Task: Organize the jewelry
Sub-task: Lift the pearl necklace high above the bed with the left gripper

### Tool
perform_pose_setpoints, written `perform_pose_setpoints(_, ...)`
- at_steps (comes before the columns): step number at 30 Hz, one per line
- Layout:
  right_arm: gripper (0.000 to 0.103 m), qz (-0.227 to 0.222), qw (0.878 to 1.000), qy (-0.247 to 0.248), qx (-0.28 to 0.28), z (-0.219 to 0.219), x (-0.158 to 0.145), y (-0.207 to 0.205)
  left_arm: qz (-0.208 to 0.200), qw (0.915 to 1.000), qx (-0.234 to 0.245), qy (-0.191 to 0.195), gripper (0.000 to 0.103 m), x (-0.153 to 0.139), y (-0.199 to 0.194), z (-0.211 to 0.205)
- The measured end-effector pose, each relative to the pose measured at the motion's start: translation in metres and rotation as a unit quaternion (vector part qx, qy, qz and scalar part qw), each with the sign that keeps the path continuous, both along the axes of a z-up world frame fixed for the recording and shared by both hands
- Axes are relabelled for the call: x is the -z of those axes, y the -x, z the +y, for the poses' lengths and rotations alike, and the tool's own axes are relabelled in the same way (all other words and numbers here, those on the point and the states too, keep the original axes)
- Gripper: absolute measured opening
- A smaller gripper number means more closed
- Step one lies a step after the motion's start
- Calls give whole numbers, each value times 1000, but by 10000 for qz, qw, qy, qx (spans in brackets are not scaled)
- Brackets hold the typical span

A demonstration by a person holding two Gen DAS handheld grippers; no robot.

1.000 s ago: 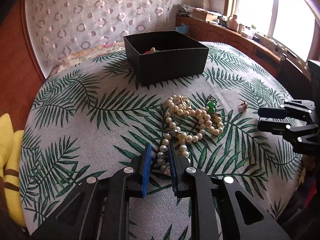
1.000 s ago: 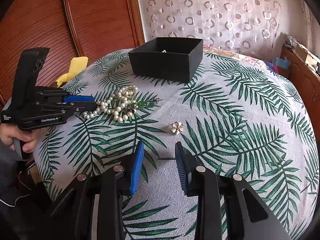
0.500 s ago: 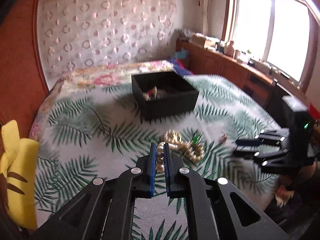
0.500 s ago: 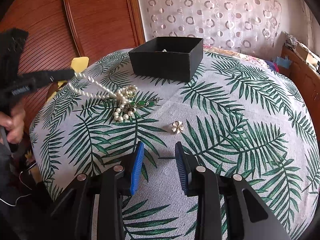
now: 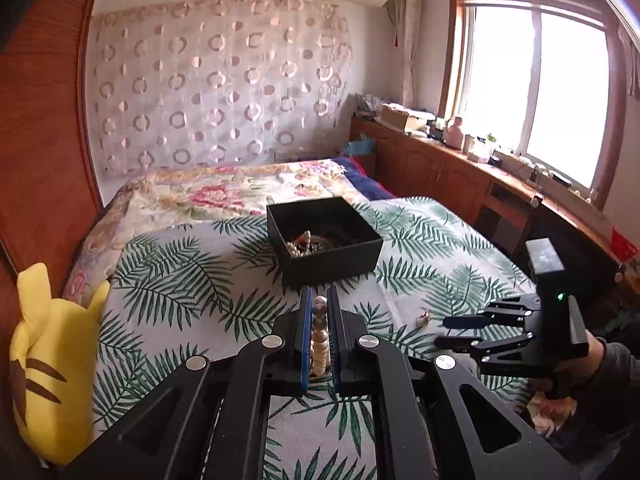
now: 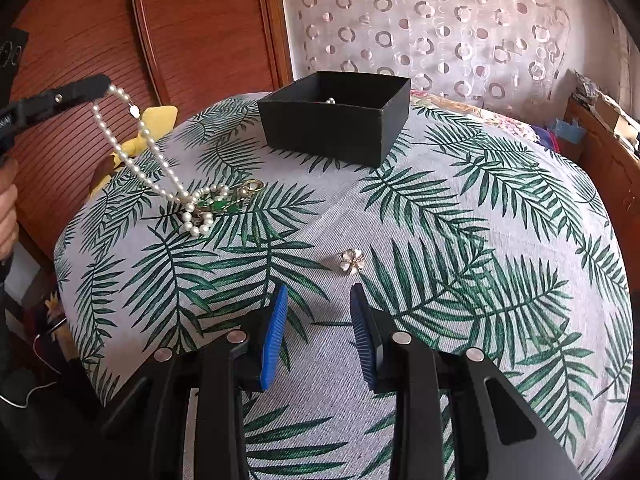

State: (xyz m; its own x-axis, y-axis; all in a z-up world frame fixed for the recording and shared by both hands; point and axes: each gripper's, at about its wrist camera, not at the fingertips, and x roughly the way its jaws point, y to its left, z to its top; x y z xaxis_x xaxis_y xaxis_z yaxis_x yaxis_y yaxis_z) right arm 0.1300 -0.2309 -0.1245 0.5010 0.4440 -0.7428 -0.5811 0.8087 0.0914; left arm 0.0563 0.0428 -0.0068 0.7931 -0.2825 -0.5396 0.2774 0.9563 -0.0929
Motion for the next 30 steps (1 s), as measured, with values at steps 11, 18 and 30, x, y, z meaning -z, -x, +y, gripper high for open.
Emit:
perform_pose_setpoints(11,35,-65,9998,-52,-153,11,-11,1,-575,9981,196,60,6,-57,0,-11)
perform_pose_setpoints(18,35,-71,9994,-63,-339,26,-13,5,-781,9969,120,24,6,-74,4,-9)
perform_pose_setpoints(30,35,-61,9972,-134,-738,60,-17,13,-902,9959,43,-56,7,-90,4,-5)
